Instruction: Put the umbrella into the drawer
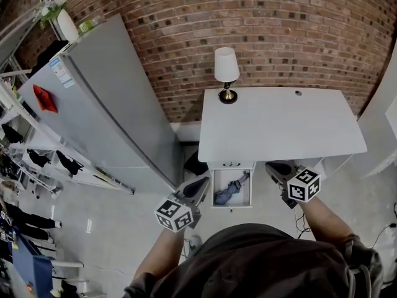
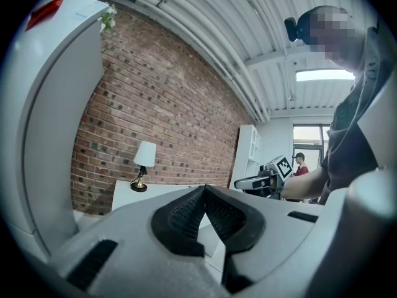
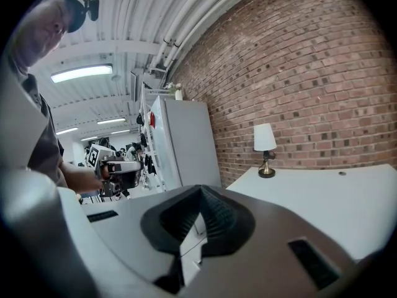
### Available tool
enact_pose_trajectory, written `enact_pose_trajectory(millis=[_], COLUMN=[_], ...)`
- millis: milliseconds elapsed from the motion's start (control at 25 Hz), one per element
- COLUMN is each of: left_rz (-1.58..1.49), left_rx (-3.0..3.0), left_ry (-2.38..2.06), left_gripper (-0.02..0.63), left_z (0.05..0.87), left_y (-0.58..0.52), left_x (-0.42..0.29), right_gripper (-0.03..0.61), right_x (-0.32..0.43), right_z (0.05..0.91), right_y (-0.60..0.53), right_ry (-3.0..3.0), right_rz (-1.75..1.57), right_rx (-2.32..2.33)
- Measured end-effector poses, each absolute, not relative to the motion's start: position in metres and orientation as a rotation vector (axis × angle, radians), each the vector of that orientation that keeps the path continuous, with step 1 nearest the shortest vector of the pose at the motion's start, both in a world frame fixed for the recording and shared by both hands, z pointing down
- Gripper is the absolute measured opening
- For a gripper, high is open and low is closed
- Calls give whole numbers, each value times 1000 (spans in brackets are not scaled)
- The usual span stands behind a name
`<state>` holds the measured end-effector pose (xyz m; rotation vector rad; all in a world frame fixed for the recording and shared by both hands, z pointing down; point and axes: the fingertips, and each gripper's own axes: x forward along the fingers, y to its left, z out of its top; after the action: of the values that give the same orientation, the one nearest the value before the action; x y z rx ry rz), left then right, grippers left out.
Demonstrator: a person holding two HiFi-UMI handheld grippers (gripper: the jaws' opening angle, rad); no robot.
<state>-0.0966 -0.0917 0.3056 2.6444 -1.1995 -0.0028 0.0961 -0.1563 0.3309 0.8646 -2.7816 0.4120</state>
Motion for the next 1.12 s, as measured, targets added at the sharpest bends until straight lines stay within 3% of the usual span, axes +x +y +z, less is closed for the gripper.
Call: enact_pose_trajectory(millis=[1120], left_rz=[-21], left_rx=[2655], left_ry=[-1185], left_gripper=[5], left_z=[303], left_y=[-88], left_x=[-96], right_gripper=[-9], right_x=[92], right_z=[329], right_y=[-151], right_ry=[-2757], right_rz=[321], right_rx=[823])
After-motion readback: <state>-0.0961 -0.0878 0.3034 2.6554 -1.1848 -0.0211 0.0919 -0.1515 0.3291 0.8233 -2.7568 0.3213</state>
